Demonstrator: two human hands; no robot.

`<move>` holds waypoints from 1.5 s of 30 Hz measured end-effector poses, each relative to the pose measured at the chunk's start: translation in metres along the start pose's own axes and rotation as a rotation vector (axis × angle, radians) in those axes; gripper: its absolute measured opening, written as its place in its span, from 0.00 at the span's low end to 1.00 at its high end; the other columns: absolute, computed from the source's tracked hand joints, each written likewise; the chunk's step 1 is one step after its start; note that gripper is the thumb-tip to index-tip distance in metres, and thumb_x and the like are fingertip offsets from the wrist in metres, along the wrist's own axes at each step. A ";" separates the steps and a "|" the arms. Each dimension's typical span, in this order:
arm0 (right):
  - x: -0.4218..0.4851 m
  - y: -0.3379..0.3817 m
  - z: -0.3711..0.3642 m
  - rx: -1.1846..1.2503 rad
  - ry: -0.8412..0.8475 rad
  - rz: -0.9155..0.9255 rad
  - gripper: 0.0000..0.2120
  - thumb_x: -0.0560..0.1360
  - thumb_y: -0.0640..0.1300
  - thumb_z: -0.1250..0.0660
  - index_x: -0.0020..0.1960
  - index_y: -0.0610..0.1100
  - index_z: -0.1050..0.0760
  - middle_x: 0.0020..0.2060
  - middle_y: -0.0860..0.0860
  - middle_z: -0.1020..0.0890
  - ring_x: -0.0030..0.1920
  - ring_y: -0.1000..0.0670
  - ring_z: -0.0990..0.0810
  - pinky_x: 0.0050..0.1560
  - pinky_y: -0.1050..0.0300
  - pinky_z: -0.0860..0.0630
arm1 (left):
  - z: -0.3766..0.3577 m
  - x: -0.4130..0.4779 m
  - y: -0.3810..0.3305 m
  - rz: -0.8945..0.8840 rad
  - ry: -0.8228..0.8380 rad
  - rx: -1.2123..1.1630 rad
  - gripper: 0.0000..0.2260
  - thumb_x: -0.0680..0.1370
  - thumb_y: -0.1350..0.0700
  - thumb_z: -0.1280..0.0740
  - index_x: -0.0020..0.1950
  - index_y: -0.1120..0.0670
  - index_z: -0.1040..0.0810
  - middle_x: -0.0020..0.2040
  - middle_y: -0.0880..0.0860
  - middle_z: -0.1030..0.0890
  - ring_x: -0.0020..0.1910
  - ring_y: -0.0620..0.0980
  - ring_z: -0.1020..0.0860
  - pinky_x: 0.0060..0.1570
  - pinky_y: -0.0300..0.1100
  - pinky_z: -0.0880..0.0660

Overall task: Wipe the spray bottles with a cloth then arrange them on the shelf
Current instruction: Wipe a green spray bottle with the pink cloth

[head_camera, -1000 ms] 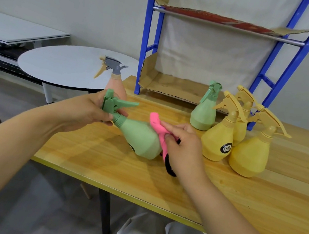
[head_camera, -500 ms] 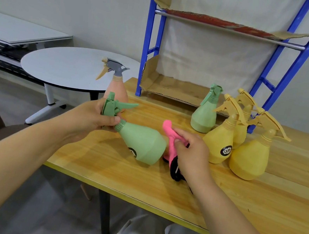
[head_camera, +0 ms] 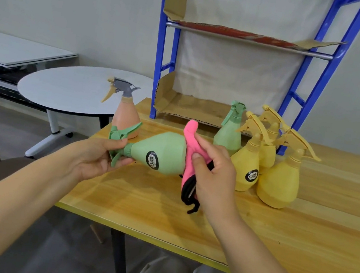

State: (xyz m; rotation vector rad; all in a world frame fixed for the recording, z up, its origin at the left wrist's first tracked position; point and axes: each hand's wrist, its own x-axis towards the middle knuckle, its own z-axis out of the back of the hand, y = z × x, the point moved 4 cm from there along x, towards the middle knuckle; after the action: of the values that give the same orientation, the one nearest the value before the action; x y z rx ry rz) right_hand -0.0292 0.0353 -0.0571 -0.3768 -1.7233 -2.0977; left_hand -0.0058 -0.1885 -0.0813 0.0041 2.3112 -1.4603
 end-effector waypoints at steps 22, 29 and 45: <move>0.013 -0.003 -0.002 -0.026 0.104 0.008 0.21 0.74 0.34 0.34 0.54 0.60 0.22 0.51 0.57 0.20 0.51 0.61 0.23 0.53 0.61 0.24 | 0.006 -0.017 -0.036 -0.145 0.013 0.317 0.05 0.76 0.65 0.36 0.50 0.60 0.24 0.47 0.57 0.21 0.43 0.52 0.20 0.33 0.39 0.19; 0.009 -0.014 -0.009 -0.120 0.086 0.028 0.20 0.72 0.33 0.32 0.53 0.59 0.22 0.47 0.55 0.22 0.47 0.63 0.26 0.47 0.72 0.30 | 0.009 -0.023 -0.096 -0.524 -0.285 0.847 0.05 0.74 0.62 0.31 0.48 0.60 0.25 0.37 0.55 0.22 0.21 0.39 0.24 0.19 0.26 0.34; 0.014 -0.021 -0.016 -0.194 0.107 0.033 0.18 0.72 0.32 0.32 0.55 0.53 0.21 0.45 0.55 0.23 0.46 0.66 0.27 0.45 0.77 0.33 | 0.003 0.038 -0.122 -0.686 -0.382 1.464 0.08 0.69 0.56 0.29 0.39 0.55 0.26 0.34 0.52 0.26 0.37 0.54 0.27 0.29 0.41 0.38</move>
State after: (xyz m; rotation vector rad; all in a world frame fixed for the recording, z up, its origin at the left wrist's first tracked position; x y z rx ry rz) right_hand -0.0509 0.0211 -0.0719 -0.3393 -1.4498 -2.2252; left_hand -0.0656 -0.2536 0.0103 -0.6101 0.5395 -2.7913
